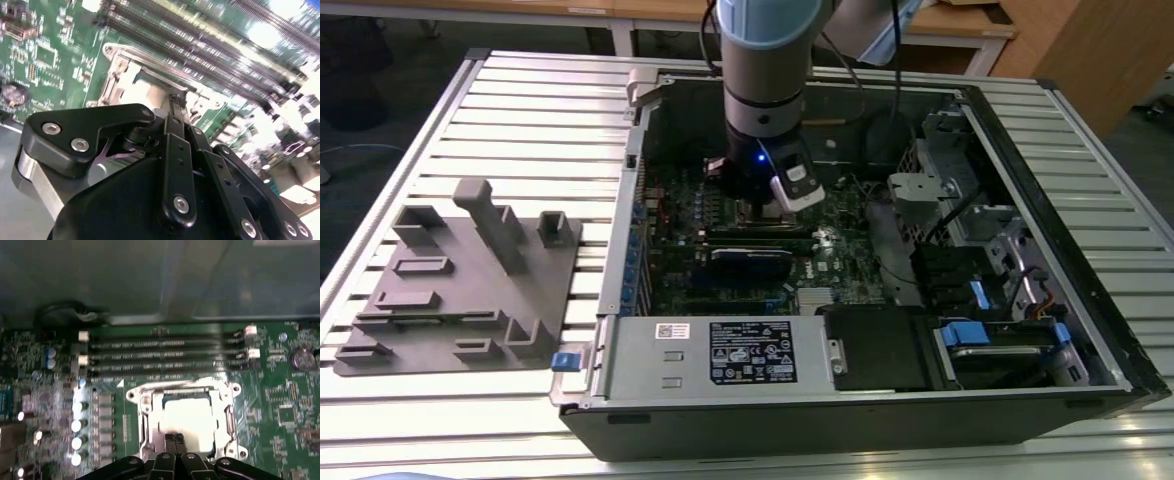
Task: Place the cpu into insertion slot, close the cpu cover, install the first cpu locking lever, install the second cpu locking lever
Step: 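Install the second cpu locking lever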
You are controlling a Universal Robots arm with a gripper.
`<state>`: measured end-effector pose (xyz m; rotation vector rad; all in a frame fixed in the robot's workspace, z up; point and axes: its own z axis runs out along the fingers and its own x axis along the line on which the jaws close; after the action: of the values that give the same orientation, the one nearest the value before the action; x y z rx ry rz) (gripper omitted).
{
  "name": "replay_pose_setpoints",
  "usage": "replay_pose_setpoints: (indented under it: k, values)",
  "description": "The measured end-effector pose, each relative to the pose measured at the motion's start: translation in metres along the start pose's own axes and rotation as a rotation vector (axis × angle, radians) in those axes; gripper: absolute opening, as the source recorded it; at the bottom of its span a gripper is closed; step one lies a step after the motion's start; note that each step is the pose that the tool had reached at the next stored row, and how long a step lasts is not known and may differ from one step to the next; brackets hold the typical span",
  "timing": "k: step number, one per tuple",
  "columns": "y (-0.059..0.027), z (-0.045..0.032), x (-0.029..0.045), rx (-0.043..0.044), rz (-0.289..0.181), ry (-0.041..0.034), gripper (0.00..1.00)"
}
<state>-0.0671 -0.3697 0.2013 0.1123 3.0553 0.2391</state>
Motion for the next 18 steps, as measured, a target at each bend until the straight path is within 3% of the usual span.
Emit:
replay_pose_setpoints:
  k: [4,11,13,16,18]
  values:
    - [0.0129,0.0021,-0.0012,0.0078,0.0,-0.0006,0.11]
    - [0.0161,0.0028,-0.0099,0.0223,-0.001,-0.001,0.11]
    - [0.0165,0.0009,-0.011,0.0326,-0.002,-0.0016,0.11]
    - [0.0169,-0.0016,-0.0116,0.0606,-0.003,-0.0037,0.11]
    - [0.0169,-0.0016,-0.0117,0.0648,-0.003,-0.004,0.11]
